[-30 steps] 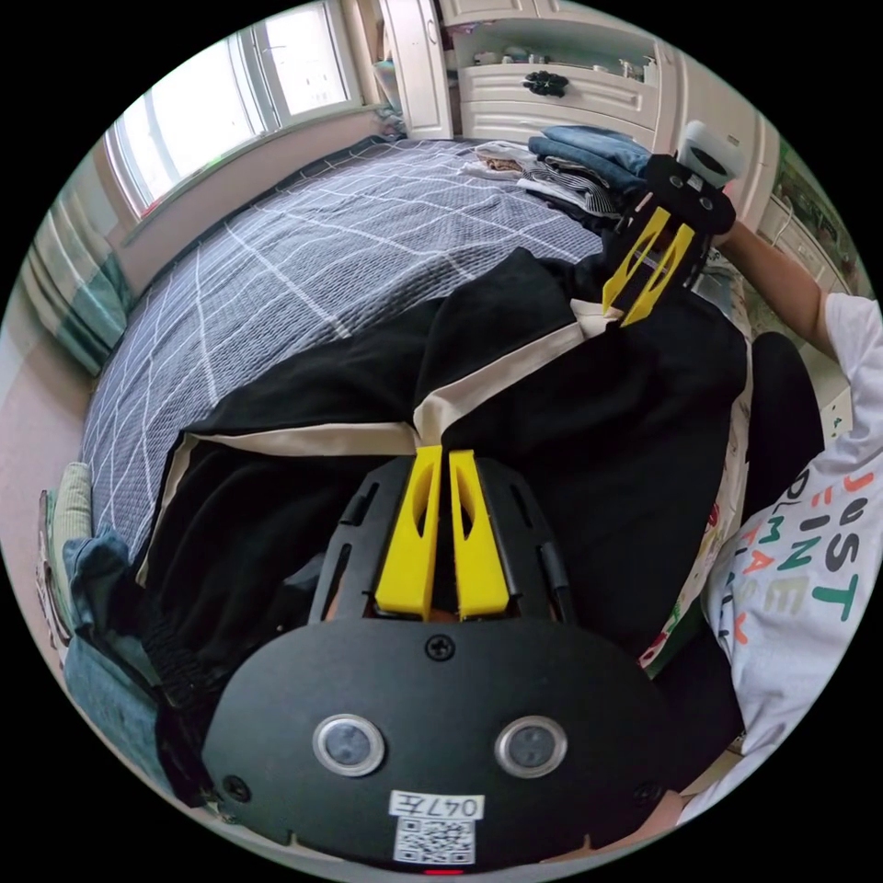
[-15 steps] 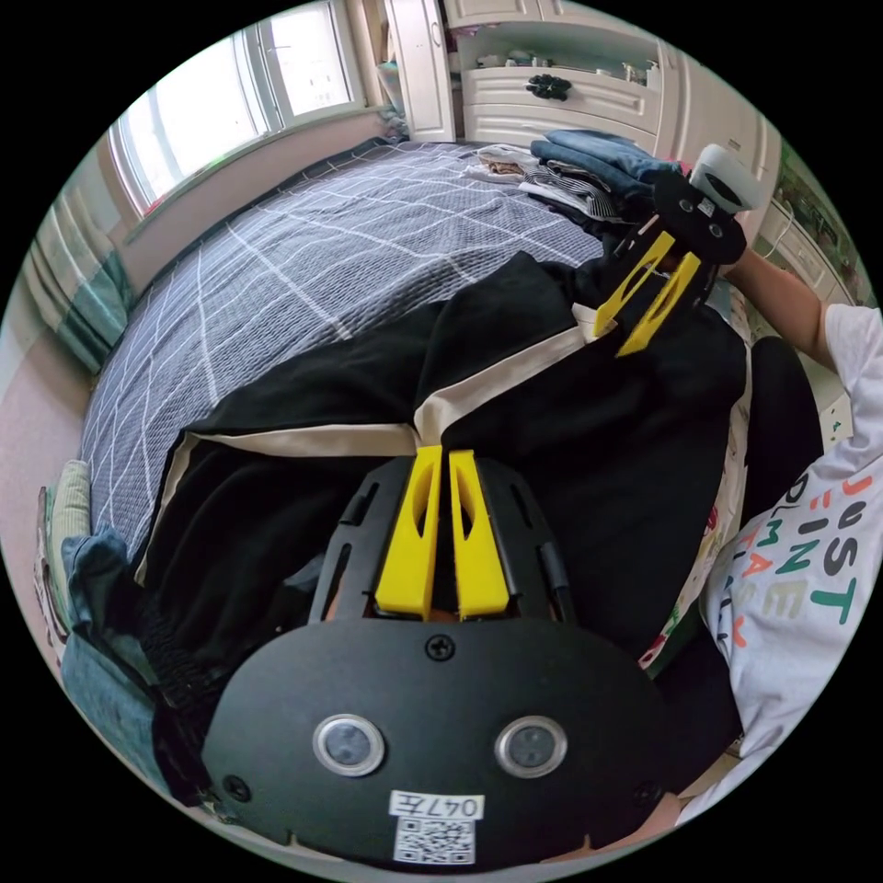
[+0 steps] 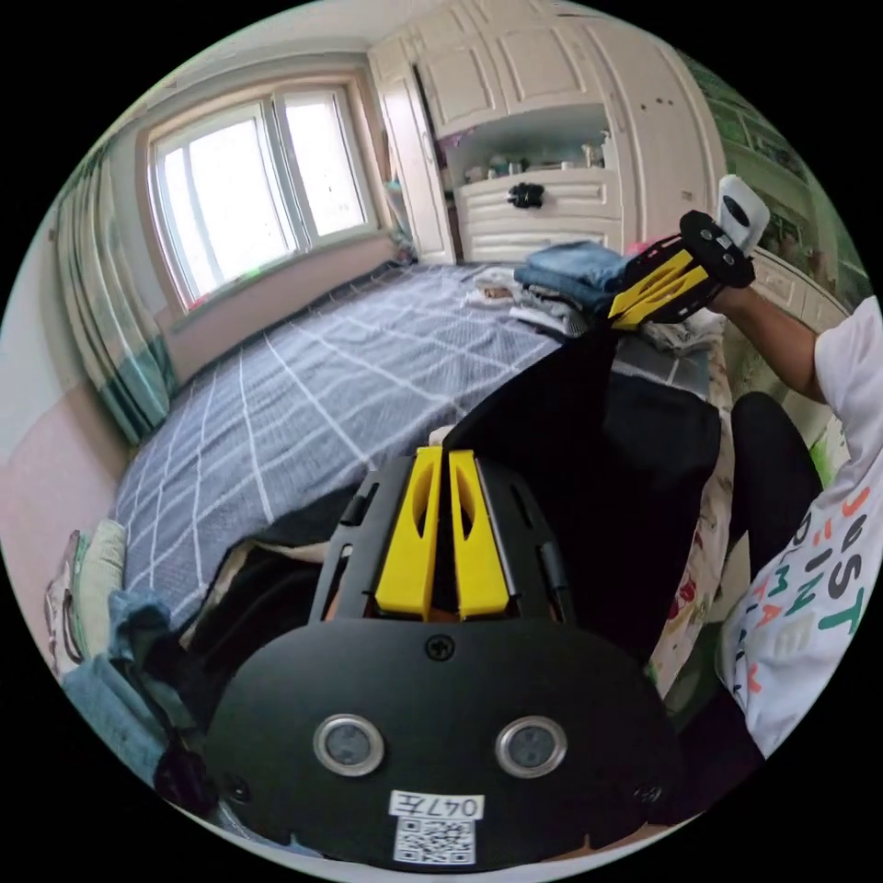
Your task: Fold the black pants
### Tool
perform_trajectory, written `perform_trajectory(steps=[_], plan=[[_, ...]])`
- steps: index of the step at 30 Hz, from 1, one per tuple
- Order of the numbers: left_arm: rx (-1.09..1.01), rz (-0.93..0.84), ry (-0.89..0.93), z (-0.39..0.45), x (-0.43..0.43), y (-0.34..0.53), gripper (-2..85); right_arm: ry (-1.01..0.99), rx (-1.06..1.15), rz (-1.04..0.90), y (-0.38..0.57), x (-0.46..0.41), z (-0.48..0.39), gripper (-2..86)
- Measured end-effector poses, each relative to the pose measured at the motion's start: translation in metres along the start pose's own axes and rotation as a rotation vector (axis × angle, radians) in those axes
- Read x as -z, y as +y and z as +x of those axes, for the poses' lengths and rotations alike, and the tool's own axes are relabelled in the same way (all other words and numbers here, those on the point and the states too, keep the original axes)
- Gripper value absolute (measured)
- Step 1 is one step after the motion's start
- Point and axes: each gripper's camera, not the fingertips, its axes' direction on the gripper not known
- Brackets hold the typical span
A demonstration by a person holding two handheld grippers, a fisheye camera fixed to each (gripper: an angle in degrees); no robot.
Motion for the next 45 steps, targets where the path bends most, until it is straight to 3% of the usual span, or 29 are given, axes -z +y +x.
perform_trajectory(steps=[7, 11, 17, 24, 27, 29, 31, 35, 38, 42, 45], plan=[[-0.120, 0.090, -0.124, 0.000, 0.055, -0.092, -0.5, 0.333, -0.049, -0.040, -0.040, 0.106, 0.028, -0.4], [-0.130, 0.090, -0.070, -0.030, 0.049, -0.147, -0.5, 0.426, -0.117, -0.102, -0.041, 0.098, 0.080, -0.4], [-0.105, -0.131, 0.038, -0.070, -0.111, -0.217, -0.4, 0.218, -0.297, -0.352, 0.013, -0.046, 0.183, -0.4], [-0.076, -0.396, -0.020, -0.081, -0.293, -0.250, 0.6, 0.075, -0.529, -0.606, 0.078, -0.242, 0.270, 0.2], [-0.052, -0.468, -0.045, -0.088, -0.339, -0.245, 4.0, 0.052, -0.630, -0.608, 0.094, -0.298, 0.288, 4.1], [0.009, -0.469, -0.025, -0.101, -0.356, -0.235, 10.9, 0.000, -0.648, -0.633, 0.100, -0.327, 0.289, 9.0], [0.067, -0.397, 0.024, -0.115, -0.347, -0.228, 13.4, -0.041, -0.646, -0.705, 0.101, -0.343, 0.287, 9.4], [0.136, -0.281, 0.090, -0.151, -0.284, -0.213, 12.2, 0.036, -0.524, -0.518, 0.075, -0.288, 0.263, 8.2], [0.139, -0.245, 0.174, -0.163, -0.213, -0.183, 10.5, -0.075, -0.417, -0.393, 0.055, -0.240, 0.215, 7.1], [0.149, -0.303, 0.179, -0.159, -0.130, -0.114, 9.3, -0.234, -0.292, -0.380, 0.050, -0.228, 0.139, 5.2], [0.227, -0.352, 0.077, -0.154, -0.071, -0.040, 8.7, -0.223, -0.205, -0.446, 0.043, -0.252, 0.106, 4.9]])
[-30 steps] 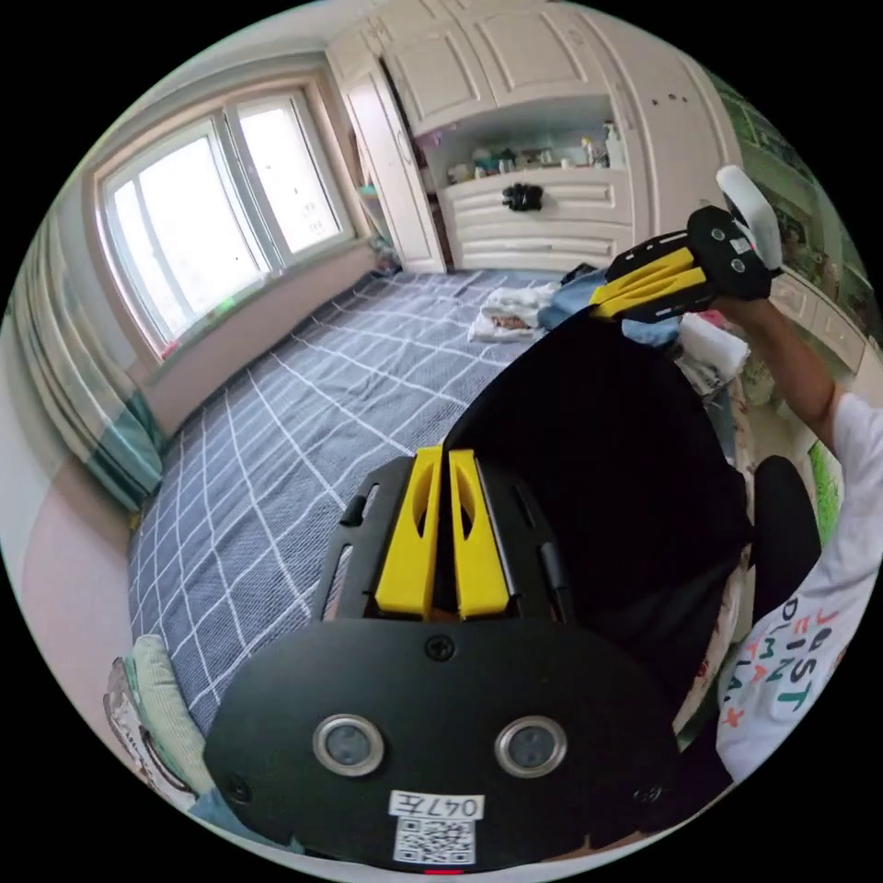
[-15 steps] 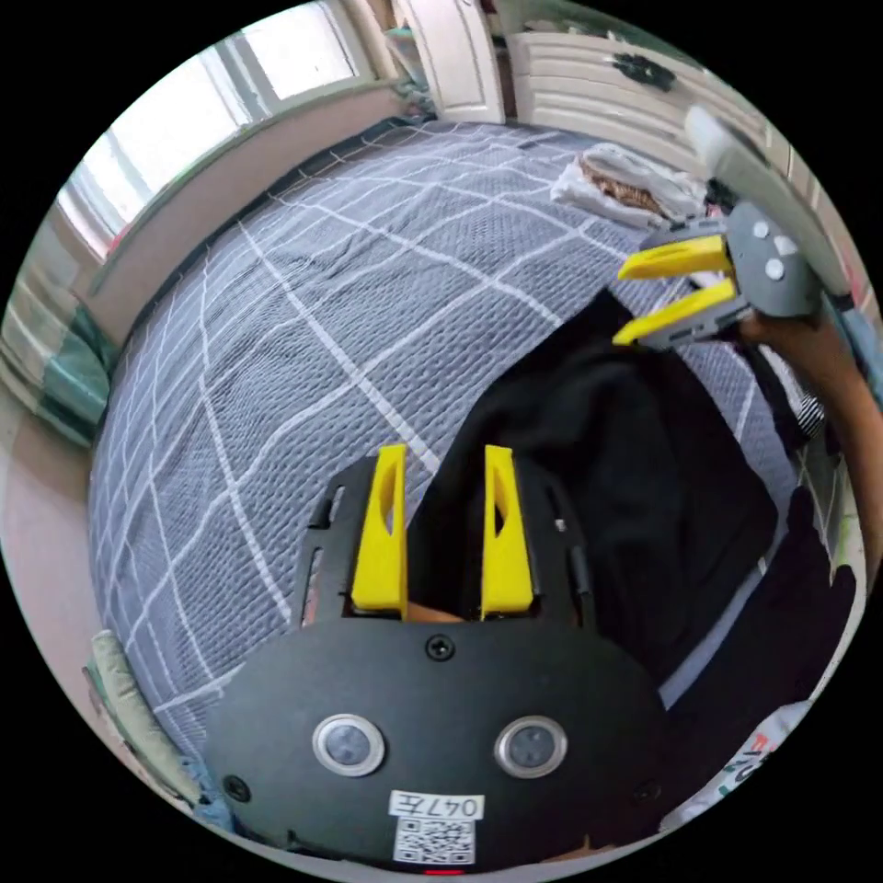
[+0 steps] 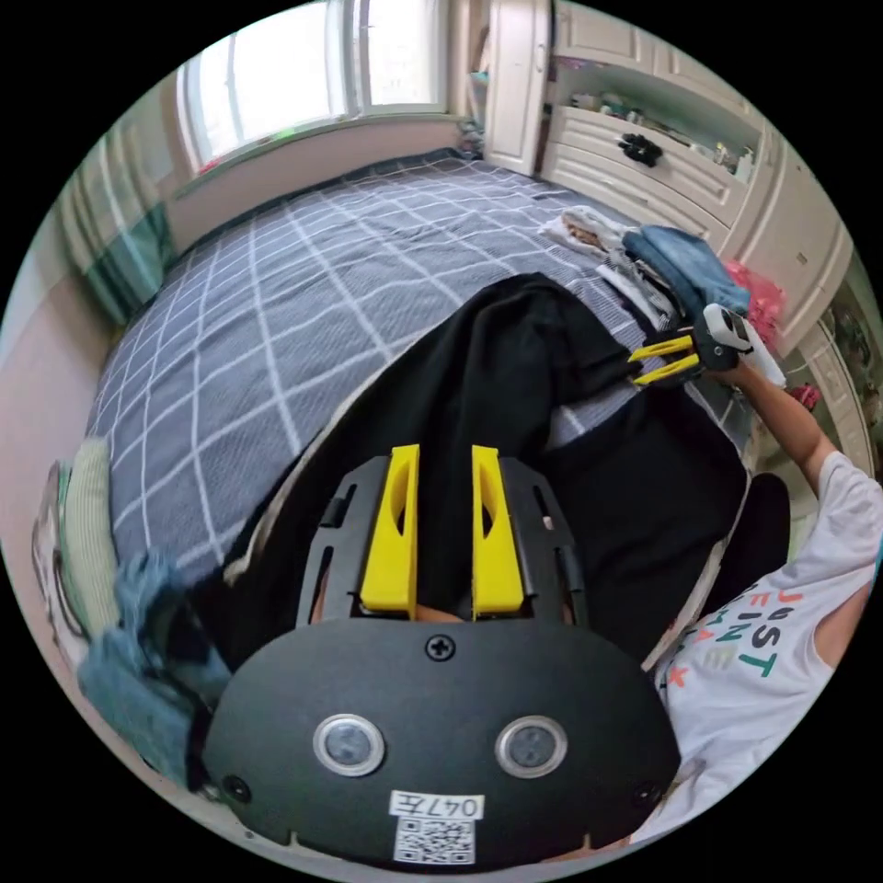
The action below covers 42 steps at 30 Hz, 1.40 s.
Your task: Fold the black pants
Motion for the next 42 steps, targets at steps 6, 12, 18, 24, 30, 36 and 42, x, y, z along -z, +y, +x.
perform_trajectory(steps=[6, 12, 18, 24, 30, 36, 42], plan=[[0.225, 0.031, -0.113, -0.009, 0.026, 0.146, 7.2, -0.087, 0.030, -0.062, -0.044, -0.024, 0.002, 1.1], [0.358, 0.060, -0.080, -0.030, 0.018, 0.220, 6.6, 0.045, 0.074, -0.225, -0.069, -0.007, -0.001, -0.6], [0.301, -0.021, -0.052, -0.039, 0.022, 0.250, 6.8, 0.192, 0.073, -0.297, -0.073, 0.026, -0.013, -0.5], [0.299, -0.080, 0.036, -0.051, 0.026, 0.288, 7.0, 0.156, 0.106, -0.534, -0.095, -0.031, -0.038, 0.1], [0.405, 0.046, -0.106, -0.064, 0.079, 0.349, 6.4, 0.082, 0.090, -0.493, -0.120, -0.011, -0.045, 7.1], [0.585, 0.166, -0.172, -0.090, 0.116, 0.419, 5.6, -0.040, 0.039, -0.026, -0.200, 0.098, -0.066, 2.7], [0.597, 0.155, -0.257, -0.096, 0.144, 0.464, 5.5, -0.151, 0.272, 0.416, -0.396, 0.154, -0.150, 1.1]])
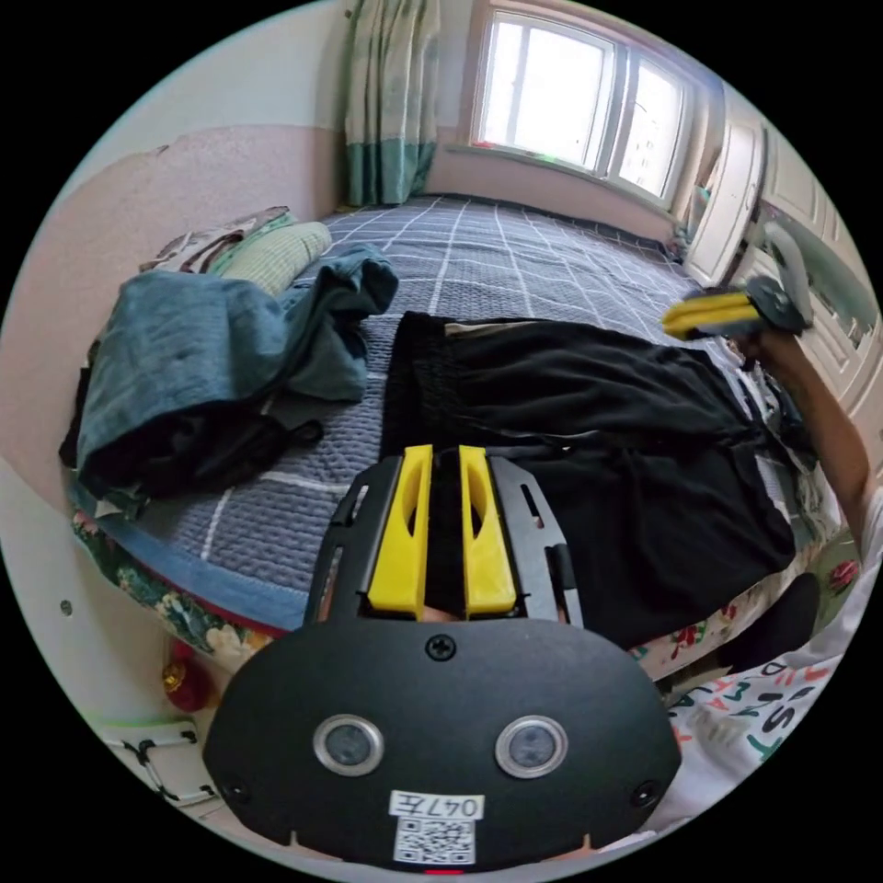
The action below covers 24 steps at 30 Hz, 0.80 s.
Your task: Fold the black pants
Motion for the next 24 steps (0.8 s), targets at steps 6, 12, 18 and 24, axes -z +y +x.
perform_trajectory(steps=[6, 12, 18, 24], plan=[[0.015, -0.020, -0.146, -0.038, 0.022, 0.035, 5.0, -0.005, 0.045, -0.014, -0.160, -0.097, -0.007, 2.1], [0.122, 0.039, -0.099, -0.090, 0.043, 0.065, 3.6, -0.007, 0.095, -0.144, -0.219, -0.156, -0.032, 3.7], [0.121, 0.049, -0.082, -0.110, 0.048, 0.080, 3.3, 0.078, 0.109, -0.195, -0.237, -0.162, -0.045, 0.3], [0.088, 0.077, -0.070, -0.113, 0.056, 0.084, 2.5, 0.245, 0.065, -0.169, -0.247, -0.148, -0.040, 0.6]])
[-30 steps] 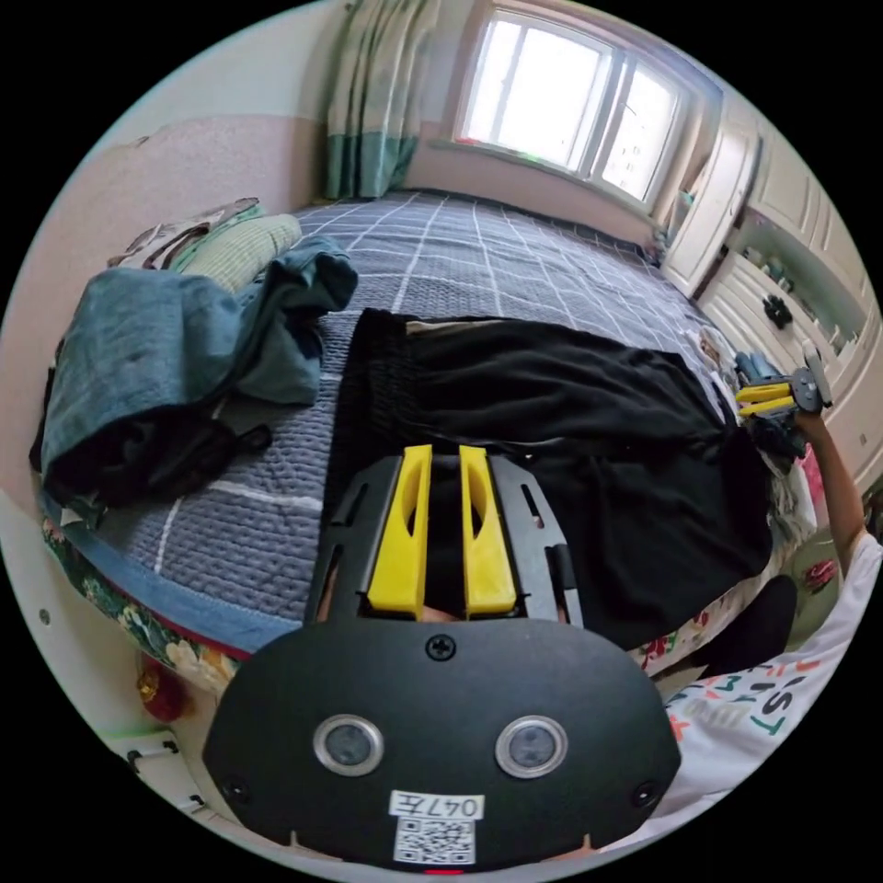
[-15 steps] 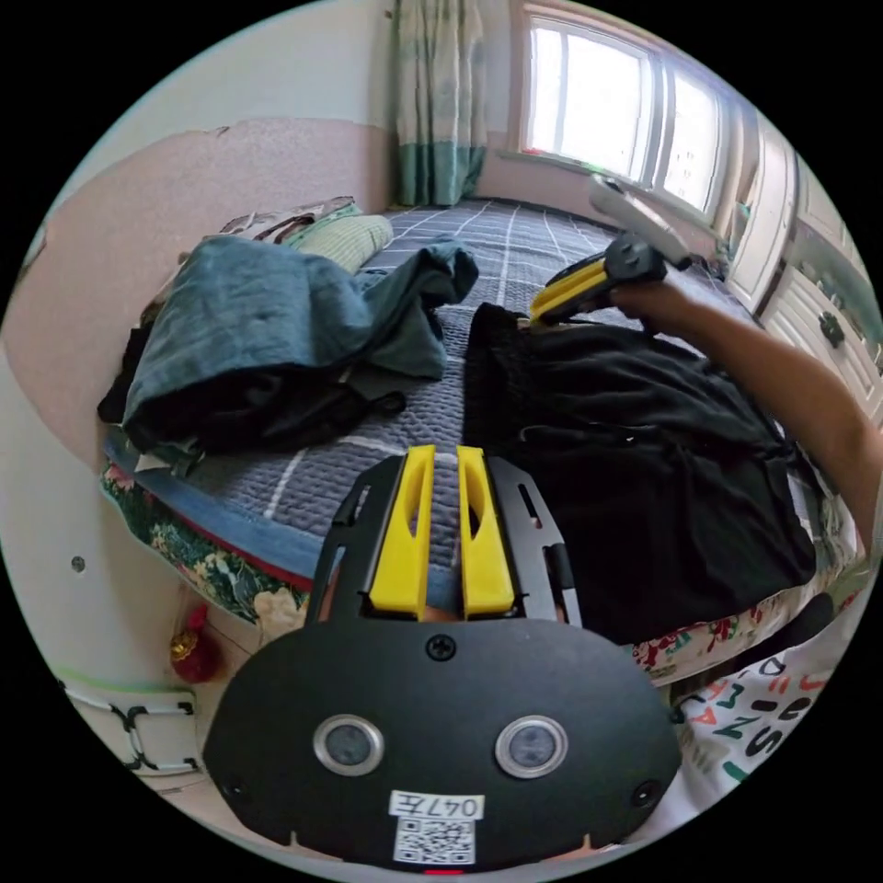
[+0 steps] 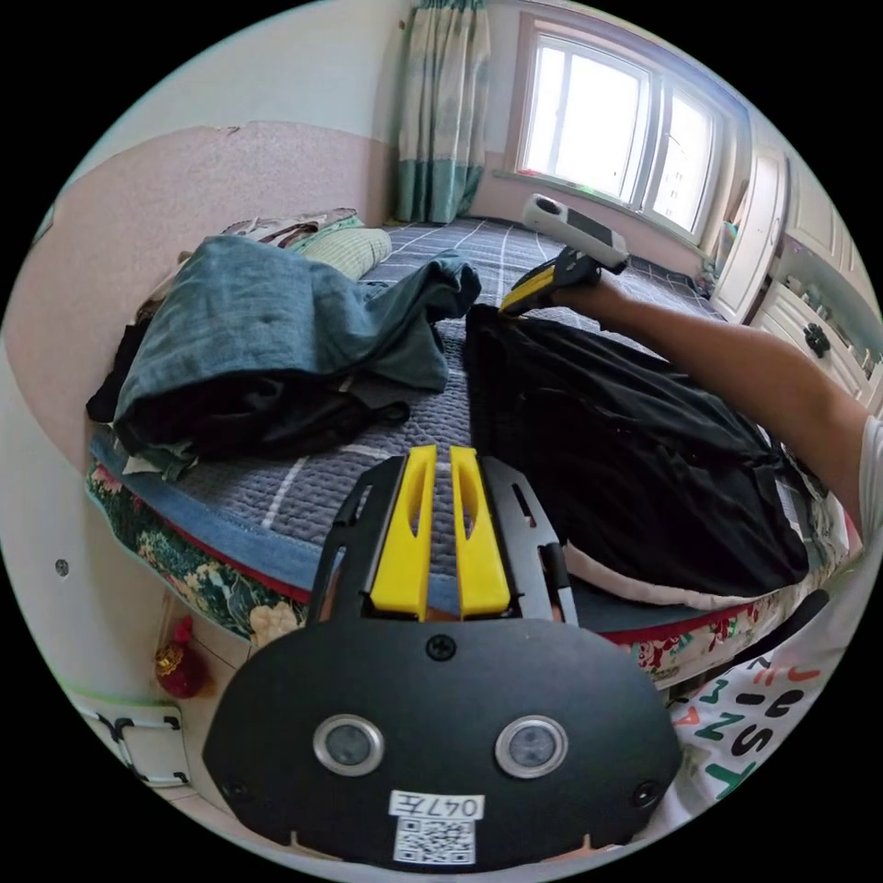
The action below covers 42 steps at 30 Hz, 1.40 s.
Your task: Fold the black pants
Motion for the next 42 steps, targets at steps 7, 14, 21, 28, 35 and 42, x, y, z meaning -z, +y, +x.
perform_trajectory(steps=[7, 14, 21, 28, 35, 42], plan=[[-0.052, -0.061, 0.055, 0.003, -0.009, -0.006, 6.2, -0.143, -0.057, 0.075, 0.038, 0.021, 0.003, 5.7], [-0.086, -0.163, 0.210, -0.003, -0.009, 0.000, 8.1, -0.299, -0.160, 0.428, 0.174, 0.147, -0.024, 2.4], [-0.049, -0.175, 0.357, -0.006, -0.006, 0.010, 6.4, -0.194, -0.300, 0.456, 0.342, 0.204, -0.142, 1.9], [-0.046, -0.242, 0.384, 0.019, -0.018, 0.001, 9.2, -0.221, -0.322, 0.271, 0.421, 0.201, -0.231, 2.3], [-0.078, -0.216, 0.269, 0.060, -0.017, -0.010, 0.6, -0.261, -0.236, 0.175, 0.447, 0.196, -0.262, 3.1], [-0.065, -0.246, 0.020, 0.098, -0.001, -0.019, 0.4, -0.263, -0.189, 0.222, 0.482, 0.206, -0.288, 2.2]])
